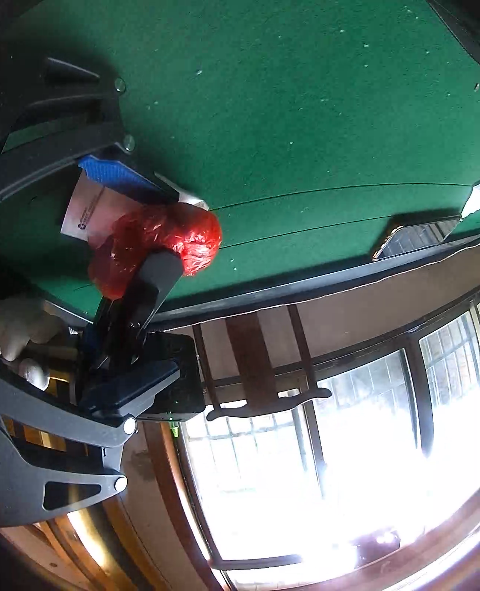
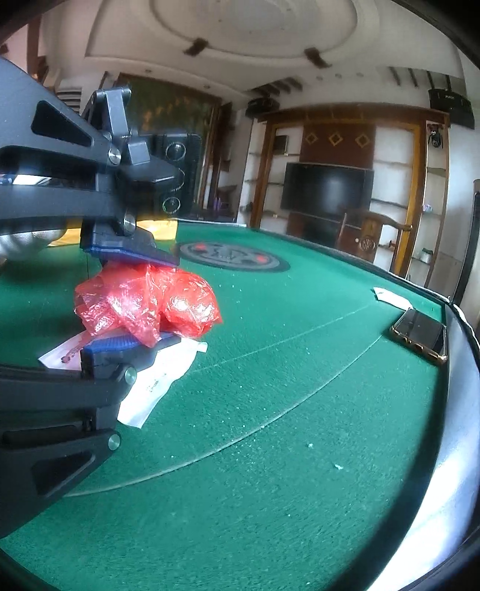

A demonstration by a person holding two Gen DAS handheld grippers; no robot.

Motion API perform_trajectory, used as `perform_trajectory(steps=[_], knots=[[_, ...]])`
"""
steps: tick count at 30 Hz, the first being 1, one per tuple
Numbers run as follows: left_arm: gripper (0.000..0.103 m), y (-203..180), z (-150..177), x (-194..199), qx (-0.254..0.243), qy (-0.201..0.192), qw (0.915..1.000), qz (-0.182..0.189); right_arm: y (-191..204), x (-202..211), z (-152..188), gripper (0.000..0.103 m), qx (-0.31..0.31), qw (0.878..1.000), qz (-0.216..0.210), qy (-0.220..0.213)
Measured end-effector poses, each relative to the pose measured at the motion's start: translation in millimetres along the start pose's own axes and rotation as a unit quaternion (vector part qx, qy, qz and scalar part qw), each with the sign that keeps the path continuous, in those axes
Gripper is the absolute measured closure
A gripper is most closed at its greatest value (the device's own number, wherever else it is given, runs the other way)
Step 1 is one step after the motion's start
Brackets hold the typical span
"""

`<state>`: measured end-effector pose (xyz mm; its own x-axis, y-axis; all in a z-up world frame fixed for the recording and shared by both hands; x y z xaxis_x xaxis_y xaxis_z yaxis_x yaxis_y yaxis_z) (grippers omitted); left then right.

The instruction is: Organize soft objects

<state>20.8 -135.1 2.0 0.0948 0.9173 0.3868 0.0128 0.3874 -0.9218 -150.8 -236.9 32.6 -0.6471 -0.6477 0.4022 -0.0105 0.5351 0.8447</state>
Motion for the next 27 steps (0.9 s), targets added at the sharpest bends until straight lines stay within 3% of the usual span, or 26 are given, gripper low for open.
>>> perform_trajectory(steps=[5,8,9,10,11,12,13,14,16,17,18,19,21,23,27], knots=[[0.019,5,5,5,0.01,0.032,0.9994,0.005,-2,16,7,0.072,0.001,1.0,-0.005,-0.013],[0.019,-3,12,16,-0.044,0.011,0.9981,-0.04,13,37,12,0.072,0.072,0.993,0.091,-0.007],[0.019,-9,14,18,-0.076,0.001,0.9942,-0.076,17,40,14,0.072,0.094,0.987,0.131,0.002],[0.019,-15,17,18,-0.118,-0.015,0.9847,-0.128,22,42,17,0.072,0.119,0.978,0.173,0.015],[0.019,-23,21,15,-0.173,-0.03,0.9657,-0.191,27,41,20,0.072,0.145,0.966,0.213,0.03],[0.019,-29,26,8,-0.226,-0.043,0.9399,-0.252,34,38,22,0.072,0.168,0.956,0.238,0.04],[0.018,-31,29,1,-0.257,-0.048,0.9205,-0.29,43,33,24,0.072,0.197,0.939,0.276,0.055],[0.018,-32,34,-11,-0.292,-0.036,0.9012,-0.318,50,28,25,0.072,0.216,0.927,0.301,0.062],[0.021,-34,45,-23,-0.334,-0.021,0.8865,-0.32,64,12,26,0.072,0.259,0.898,0.347,0.08],[0.022,-37,51,-30,-0.347,-0.003,0.8863,-0.306,64,8,24,0.072,0.261,0.896,0.348,0.085],[0.023,-39,53,-31,-0.342,0.015,0.8981,-0.276,61,9,21,0.071,0.252,0.902,0.342,0.083],[0.022,-39,52,-33,-0.335,0.016,0.9023,-0.27,51,15,14,0.071,0.222,0.922,0.308,0.078],[0.02,-38,55,-35,-0.343,0.021,0.9035,-0.257,29,28,7,0.071,0.17,0.951,0.252,0.062],[0.02,-38,59,-37,-0.344,0.024,0.9066,-0.244,12,36,2,0.071,0.128,0.969,0.204,0.048],[0.019,-39,56,-39,-0.304,0.056,0.9348,-0.175,-16,46,-1,0.073,0.056,0.991,0.118,0.02]])
Point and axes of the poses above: each gripper's, at about its wrist camera, not at the fingertips, and x roughly against the way its jaws point, y to its left, z to its underside, the point moved 1 cm from there along -x, roughly the way its jaws point, and after that the axes turned 13 degrees about x, right-handed, at the moved point
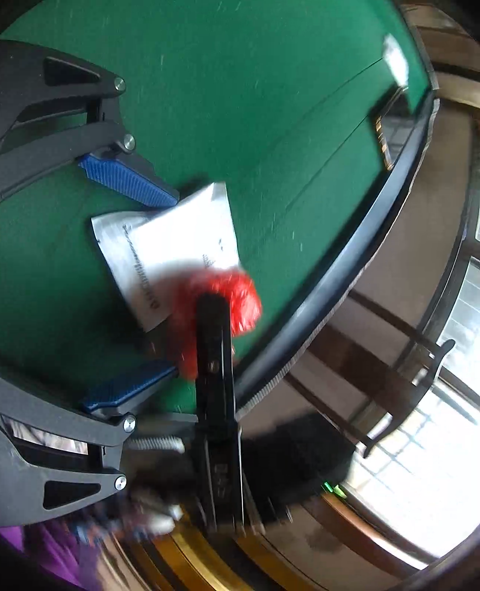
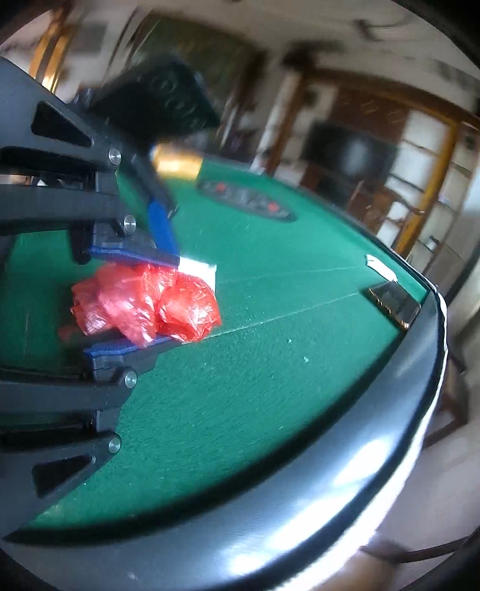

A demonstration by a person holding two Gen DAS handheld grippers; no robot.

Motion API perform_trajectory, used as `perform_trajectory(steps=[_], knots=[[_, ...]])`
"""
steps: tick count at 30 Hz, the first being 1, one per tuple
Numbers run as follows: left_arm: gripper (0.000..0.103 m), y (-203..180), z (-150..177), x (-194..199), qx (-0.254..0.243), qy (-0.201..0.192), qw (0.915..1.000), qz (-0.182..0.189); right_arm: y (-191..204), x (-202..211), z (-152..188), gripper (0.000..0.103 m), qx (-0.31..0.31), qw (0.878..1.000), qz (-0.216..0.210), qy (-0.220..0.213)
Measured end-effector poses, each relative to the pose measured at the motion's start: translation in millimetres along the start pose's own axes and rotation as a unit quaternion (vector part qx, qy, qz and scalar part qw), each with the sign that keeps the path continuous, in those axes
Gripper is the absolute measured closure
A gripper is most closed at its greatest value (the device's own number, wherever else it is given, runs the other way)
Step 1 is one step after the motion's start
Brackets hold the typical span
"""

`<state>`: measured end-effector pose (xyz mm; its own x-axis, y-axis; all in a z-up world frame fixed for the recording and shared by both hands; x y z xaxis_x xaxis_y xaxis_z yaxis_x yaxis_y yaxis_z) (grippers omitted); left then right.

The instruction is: Organize soft objects

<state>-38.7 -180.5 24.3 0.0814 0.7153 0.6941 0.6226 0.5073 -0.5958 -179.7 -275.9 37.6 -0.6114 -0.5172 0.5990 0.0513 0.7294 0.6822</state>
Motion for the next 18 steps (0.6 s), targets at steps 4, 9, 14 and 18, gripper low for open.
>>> perform_trajectory(steps=[4,9,14,18], knots=[[0.013,0,-2,0,0.036,-0.011,0.9985,0.039,-3,-3,1,0.073,-0.014,1.0,-0.007,-0.009],[0.012,-1,-3,-4,0.087,0.015,0.99,0.11,-18,-2,9,0.073,-0.053,0.994,-0.091,-0.036],[0.012,-24,-4,-18,0.089,0.023,0.9889,0.117,-32,-2,23,0.073,-0.101,0.979,-0.16,-0.074],[0.012,-25,-5,-17,0.097,0.017,0.9885,0.114,-39,-6,29,0.073,-0.129,0.968,-0.199,-0.08]])
Point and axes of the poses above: each gripper's, at about its wrist camera, not at the fingertips, and x roughly against the way its jaws point, y to its left, z to its underside, the point moved 1 cm from there along -x, roughly the way its jaws point, and after that the axes turned 13 degrees about x, right-handed, at the moved point
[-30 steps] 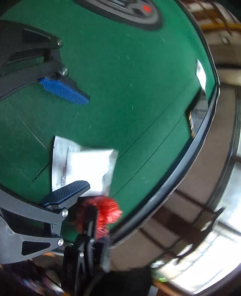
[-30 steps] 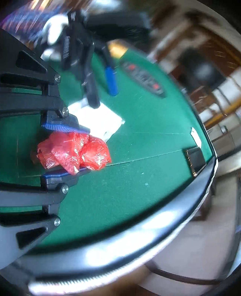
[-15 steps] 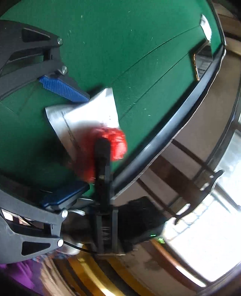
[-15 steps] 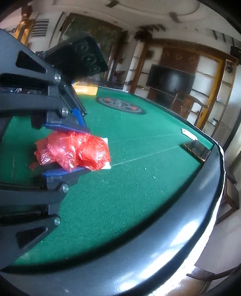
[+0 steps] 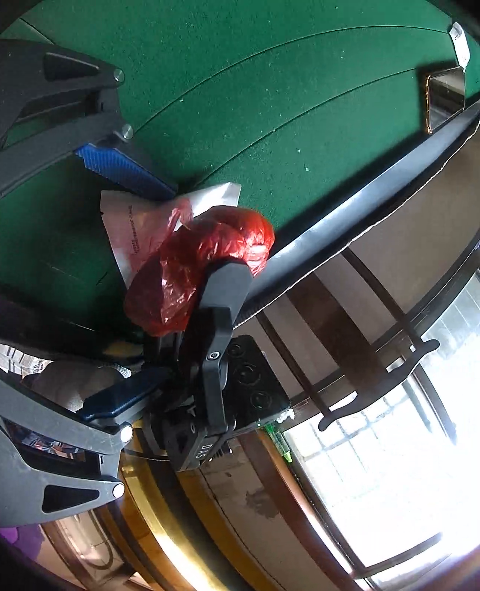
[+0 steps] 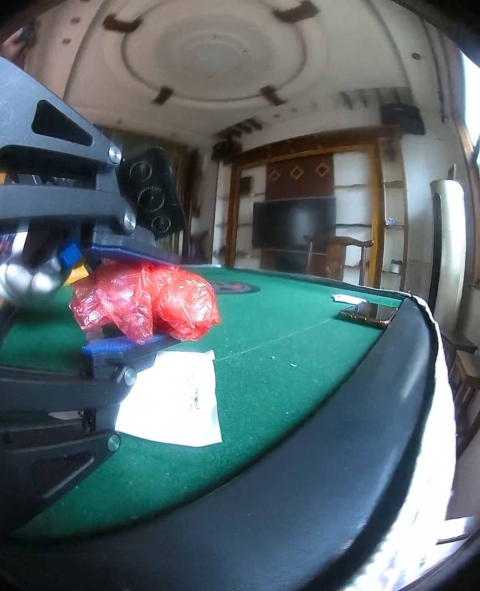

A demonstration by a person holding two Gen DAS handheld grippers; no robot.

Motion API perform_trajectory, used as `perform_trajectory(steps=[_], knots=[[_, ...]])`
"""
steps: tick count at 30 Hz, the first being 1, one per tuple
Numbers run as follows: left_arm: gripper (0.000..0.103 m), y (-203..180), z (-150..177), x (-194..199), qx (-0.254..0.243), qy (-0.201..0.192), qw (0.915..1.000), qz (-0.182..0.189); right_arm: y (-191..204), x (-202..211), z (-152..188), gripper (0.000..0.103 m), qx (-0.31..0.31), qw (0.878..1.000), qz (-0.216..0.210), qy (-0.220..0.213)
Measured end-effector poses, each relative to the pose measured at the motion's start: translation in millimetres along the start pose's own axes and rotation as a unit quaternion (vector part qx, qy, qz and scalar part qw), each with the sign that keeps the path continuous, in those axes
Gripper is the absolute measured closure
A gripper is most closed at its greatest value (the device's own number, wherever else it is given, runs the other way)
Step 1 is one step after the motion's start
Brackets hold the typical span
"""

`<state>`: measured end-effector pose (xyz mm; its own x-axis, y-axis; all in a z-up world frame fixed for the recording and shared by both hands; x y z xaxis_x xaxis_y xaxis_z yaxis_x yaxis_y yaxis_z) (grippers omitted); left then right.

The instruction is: Organize soft objects

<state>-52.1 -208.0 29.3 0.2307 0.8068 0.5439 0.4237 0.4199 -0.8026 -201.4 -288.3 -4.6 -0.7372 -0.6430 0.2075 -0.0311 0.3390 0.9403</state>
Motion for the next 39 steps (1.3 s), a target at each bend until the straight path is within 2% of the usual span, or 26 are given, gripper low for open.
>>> perform_trajectory(steps=[2,8,11,15,17,20,21,23,24,26,29,34,36,37,39], knots=[[0.012,0,1,1,0.001,-0.002,1.0,0.0,-6,0,6,0.073,-0.017,1.0,-0.015,-0.005],[0.012,10,6,13,0.013,-0.01,0.9998,-0.006,-3,-7,10,0.073,-0.014,1.0,0.002,0.01],[0.011,22,12,29,0.032,-0.024,0.9992,-0.005,2,-27,11,0.074,-0.015,0.999,0.008,0.027],[0.009,47,24,69,0.065,-0.057,0.9962,0.005,7,-68,17,0.074,-0.021,0.997,-0.004,0.071],[0.004,59,30,96,0.086,-0.086,0.9924,0.022,7,-93,23,0.074,-0.032,0.994,-0.03,0.096],[0.004,73,39,127,0.103,-0.12,0.9872,0.019,4,-121,31,0.073,-0.049,0.988,-0.086,0.115],[0.004,77,41,133,0.111,-0.124,0.9858,0.024,4,-126,32,0.073,-0.054,0.987,-0.102,0.115],[0.004,77,44,133,0.112,-0.123,0.9858,0.026,1,-133,34,0.073,-0.08,0.976,-0.163,0.118],[0.004,74,45,130,0.104,-0.122,0.9867,0.026,1,-131,34,0.073,-0.081,0.975,-0.171,0.116],[0.004,68,45,122,0.091,-0.115,0.9888,0.029,0,-118,30,0.073,-0.081,0.976,-0.178,0.092],[0.004,71,39,99,0.113,-0.094,0.9872,0.063,-10,-96,24,0.073,-0.097,0.976,-0.189,0.047],[0.004,52,39,74,0.077,-0.065,0.9943,0.034,-9,-74,22,0.073,-0.098,0.981,-0.169,0.016],[0.004,46,40,66,0.07,-0.057,0.9957,0.024,-5,-61,19,0.07,-0.084,0.984,-0.158,0.009],[0.004,43,40,62,0.068,-0.057,0.996,0.014,1,-52,17,0.07,-0.067,0.988,-0.142,0.009],[0.004,36,39,56,0.072,-0.048,0.9961,0.017,14,-41,16,0.069,-0.033,0.995,-0.097,0.005]])
Point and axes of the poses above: each gripper's, at about its wrist camera, not at the fingertips, and x roughly against the way its jaws point, y to its left, z to its underside, the point moved 1 cm from there along -x, roughly the way its jaws point, and after that the axes turned 13 degrees about x, right-handed, at the moved point
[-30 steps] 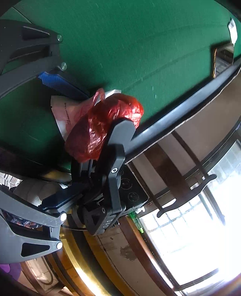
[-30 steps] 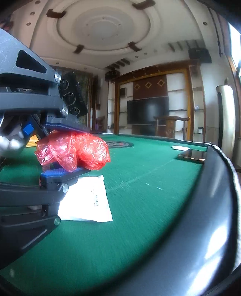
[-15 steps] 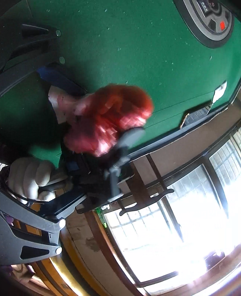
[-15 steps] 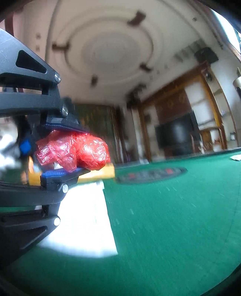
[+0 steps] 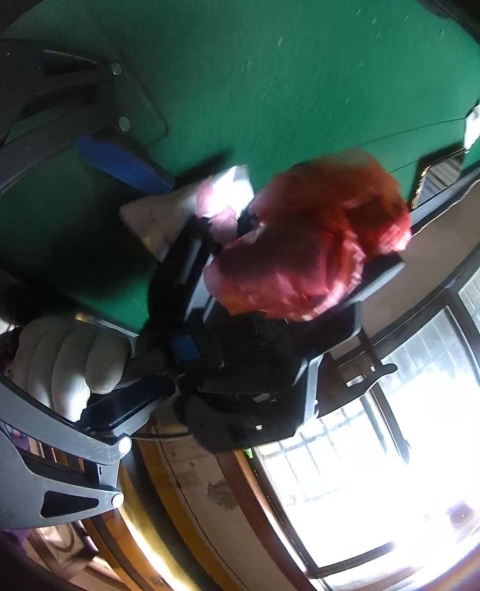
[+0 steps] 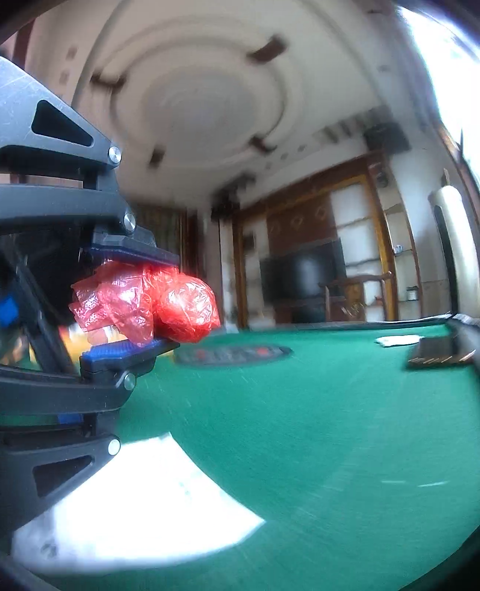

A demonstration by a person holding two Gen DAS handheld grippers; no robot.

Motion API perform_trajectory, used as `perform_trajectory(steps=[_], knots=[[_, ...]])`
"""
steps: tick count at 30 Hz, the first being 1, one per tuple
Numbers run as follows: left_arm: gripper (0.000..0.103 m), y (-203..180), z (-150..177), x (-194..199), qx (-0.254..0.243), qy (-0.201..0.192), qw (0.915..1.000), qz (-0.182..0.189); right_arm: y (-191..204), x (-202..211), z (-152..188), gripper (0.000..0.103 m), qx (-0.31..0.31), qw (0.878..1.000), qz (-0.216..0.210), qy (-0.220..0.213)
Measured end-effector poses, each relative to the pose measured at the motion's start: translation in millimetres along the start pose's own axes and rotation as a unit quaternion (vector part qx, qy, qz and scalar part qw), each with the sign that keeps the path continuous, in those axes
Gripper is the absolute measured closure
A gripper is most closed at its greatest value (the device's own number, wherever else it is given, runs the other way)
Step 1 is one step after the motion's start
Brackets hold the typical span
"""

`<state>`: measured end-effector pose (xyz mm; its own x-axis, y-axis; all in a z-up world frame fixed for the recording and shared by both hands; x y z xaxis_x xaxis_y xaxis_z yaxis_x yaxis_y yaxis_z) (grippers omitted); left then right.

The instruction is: Organize soft objects

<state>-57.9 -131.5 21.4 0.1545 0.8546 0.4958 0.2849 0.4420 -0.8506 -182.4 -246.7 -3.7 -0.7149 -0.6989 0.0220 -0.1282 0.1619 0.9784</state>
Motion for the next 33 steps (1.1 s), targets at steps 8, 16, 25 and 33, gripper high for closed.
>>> perform_trajectory(steps=[8,16,25,33], knots=[[0.005,-16,-9,-23,-0.05,-0.028,0.9935,-0.098,76,75,-8,0.069,0.159,0.973,0.162,-0.038],[0.03,-71,23,-103,-0.283,-0.046,0.8885,-0.359,101,97,-7,0.069,0.189,0.959,0.198,-0.072],[0.103,-52,0,-51,-0.218,-0.039,0.9224,-0.317,103,87,-5,0.069,0.196,0.958,0.198,-0.069],[0.103,-20,-2,-4,-0.145,-0.049,0.9587,-0.239,103,63,-4,0.069,0.204,0.956,0.204,-0.046]])
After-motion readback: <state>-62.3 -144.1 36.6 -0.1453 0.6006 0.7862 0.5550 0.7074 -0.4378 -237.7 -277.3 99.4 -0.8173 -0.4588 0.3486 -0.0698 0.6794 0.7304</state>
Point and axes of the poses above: each gripper's, at about its wrist camera, not at the fingertips, and x roughly against the way its jaws point, y to its left, z to its underside, the point moved 1 cm from there along -x, roughly the way its jaws point, and after that the axes turned 13 degrees about x, right-handed, at the moved point
